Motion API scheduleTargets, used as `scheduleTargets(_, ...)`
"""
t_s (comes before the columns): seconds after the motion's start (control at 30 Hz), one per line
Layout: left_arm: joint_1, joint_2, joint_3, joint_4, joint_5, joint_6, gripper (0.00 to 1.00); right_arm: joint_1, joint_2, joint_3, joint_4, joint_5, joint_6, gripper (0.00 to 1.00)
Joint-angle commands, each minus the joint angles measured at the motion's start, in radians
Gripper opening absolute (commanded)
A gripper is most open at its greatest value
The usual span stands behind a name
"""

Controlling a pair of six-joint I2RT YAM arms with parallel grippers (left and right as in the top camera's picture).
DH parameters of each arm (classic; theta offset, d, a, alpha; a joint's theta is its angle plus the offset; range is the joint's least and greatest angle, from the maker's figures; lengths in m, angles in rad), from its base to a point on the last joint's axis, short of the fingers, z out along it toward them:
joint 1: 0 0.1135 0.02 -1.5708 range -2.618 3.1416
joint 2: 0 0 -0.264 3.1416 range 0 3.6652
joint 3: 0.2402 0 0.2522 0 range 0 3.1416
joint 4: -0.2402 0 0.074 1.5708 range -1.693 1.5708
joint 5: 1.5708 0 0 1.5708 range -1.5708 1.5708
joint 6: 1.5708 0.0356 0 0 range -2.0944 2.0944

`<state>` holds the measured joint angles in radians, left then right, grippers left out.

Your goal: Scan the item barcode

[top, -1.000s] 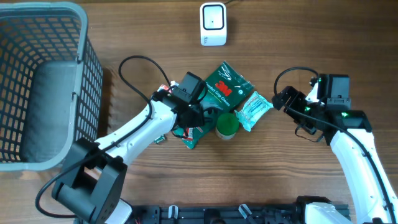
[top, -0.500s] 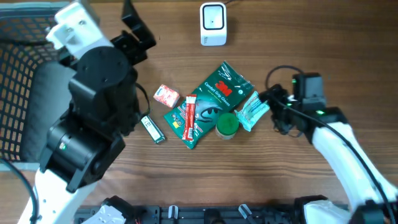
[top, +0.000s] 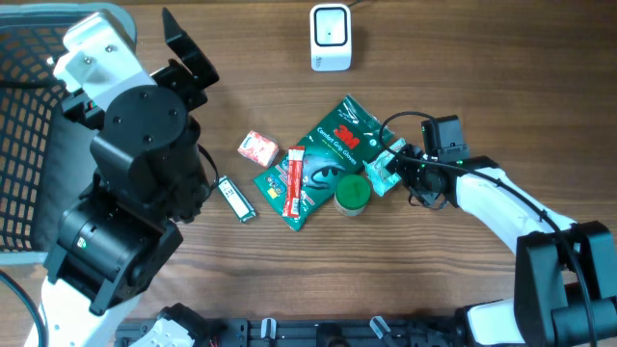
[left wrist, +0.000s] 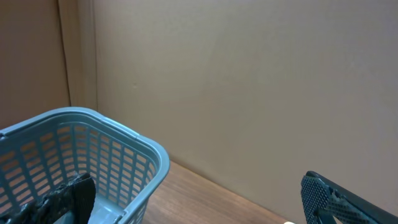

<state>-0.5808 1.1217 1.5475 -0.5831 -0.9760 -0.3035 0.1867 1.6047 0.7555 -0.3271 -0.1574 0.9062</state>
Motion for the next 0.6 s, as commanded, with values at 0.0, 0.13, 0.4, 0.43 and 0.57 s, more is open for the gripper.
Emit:
scheduleTargets(0.0,0.001,-0.009,-0.004,-0.012,-0.048,0.013,1.0,0.0,0.059,-0.049,0.072,-0.002,-0.042,0.62)
scheduleTargets(0.13,0.001,-0.009,-0.004,-0.013,-0.059,0.013,1.0,0.001,0.146,-0.05,0.126,-0.04,-0.04,0.11)
scheduleTargets(0.4,0.001,-0.009,-0.004,0.128,-0.211,0.013,1.0,-0.127,-0.102,0.272,-0.724,-0.077,0.013,0.05)
scheduleTargets(0.43,0.001,-0.009,-0.004,0.181,-0.245,0.013,1.0,-0.152,-0.129,0.33,-0.836,-0.108,0.014,0.05)
scheduleTargets(0.57,0.001,-0.009,-0.004,0.251,-0.275,0.013,1.0,-0.208,-0.185,0.41,-1.043,-0.435,0.014,0.05)
